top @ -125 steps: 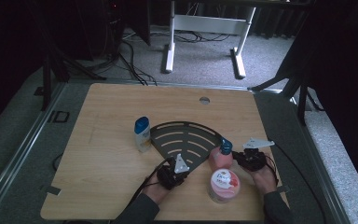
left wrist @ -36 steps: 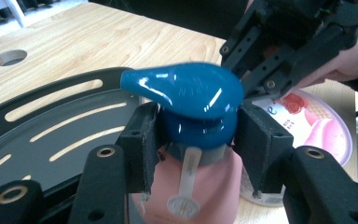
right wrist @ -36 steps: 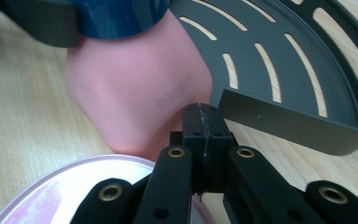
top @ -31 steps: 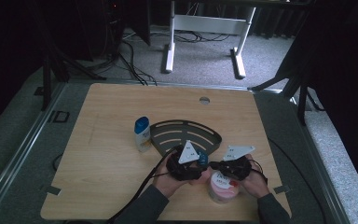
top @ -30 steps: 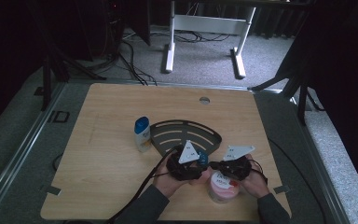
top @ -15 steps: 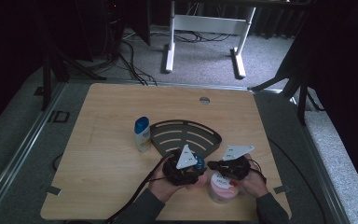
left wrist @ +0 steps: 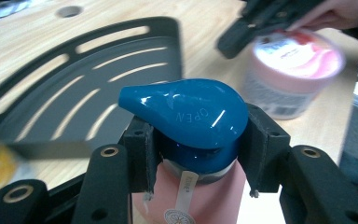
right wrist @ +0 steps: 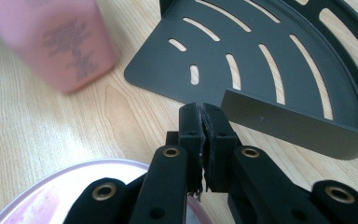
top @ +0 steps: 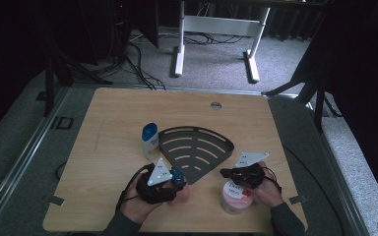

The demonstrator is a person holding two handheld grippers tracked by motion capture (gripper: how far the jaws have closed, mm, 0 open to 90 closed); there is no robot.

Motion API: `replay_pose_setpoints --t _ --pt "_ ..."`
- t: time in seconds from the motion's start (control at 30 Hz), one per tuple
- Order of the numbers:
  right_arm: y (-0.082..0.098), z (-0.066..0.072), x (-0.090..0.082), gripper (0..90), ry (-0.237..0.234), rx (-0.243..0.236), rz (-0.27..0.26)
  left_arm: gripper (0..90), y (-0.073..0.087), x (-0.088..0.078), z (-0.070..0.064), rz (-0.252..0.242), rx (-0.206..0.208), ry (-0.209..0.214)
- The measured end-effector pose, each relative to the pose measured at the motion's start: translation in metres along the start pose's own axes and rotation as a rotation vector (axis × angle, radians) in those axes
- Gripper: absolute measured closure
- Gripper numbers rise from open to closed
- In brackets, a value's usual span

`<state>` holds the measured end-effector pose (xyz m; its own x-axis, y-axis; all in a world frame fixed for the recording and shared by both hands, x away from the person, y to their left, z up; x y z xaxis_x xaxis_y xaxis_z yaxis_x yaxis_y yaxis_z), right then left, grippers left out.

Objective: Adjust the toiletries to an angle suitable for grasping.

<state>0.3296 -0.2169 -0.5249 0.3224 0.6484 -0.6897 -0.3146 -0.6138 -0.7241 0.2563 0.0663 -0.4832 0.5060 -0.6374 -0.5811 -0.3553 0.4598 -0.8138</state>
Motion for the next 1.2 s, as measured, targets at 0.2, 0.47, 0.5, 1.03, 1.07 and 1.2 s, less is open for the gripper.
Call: replay_pose_setpoints --t 0.2,0.47,0.5,1.03,1.07,1.2 --pt "0.000 0.001 0.003 87.0 -0.001 -0.010 0.010 44.5 0.009 -0.009 0.012 -0.010 -0.024 -0.009" --pt "0.002 -0.002 -0.003 86.4 0.011 0.005 0.001 56.7 0.025 -0.029 0.005 -0.044 -0.031 -0.026" --pt "0.002 -0.002 -0.003 86.4 0.011 0.005 0.001 60.4 0.026 -0.032 0.004 -0.053 -0.033 -0.030" --pt "0.001 -0.001 0.000 87.4 -0.003 -0.012 0.005 90.0 0.018 0.009 -0.026 -0.016 0.049 0.015" --pt "0.001 -0.001 0.000 87.5 -0.001 -0.012 0.006 90.0 0.018 0.013 -0.026 -0.004 0.048 0.006" --pt "0.002 -0.002 -0.002 87.6 0.004 -0.002 0.003 90.0 0.018 0.017 -0.025 0.008 0.045 0.006"
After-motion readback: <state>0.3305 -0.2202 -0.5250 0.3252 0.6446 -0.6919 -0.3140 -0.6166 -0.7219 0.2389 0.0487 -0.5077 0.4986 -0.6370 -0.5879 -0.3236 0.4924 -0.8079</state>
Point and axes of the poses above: each handheld gripper's, and its own axes: x roughly forward along the jaws, y roughly out of its underside, z roughly to its left, the point moved 3 cm from there along x, roughly forward along the jaws, and after that the axes turned 1 degree about z, right-handed, at the moved point
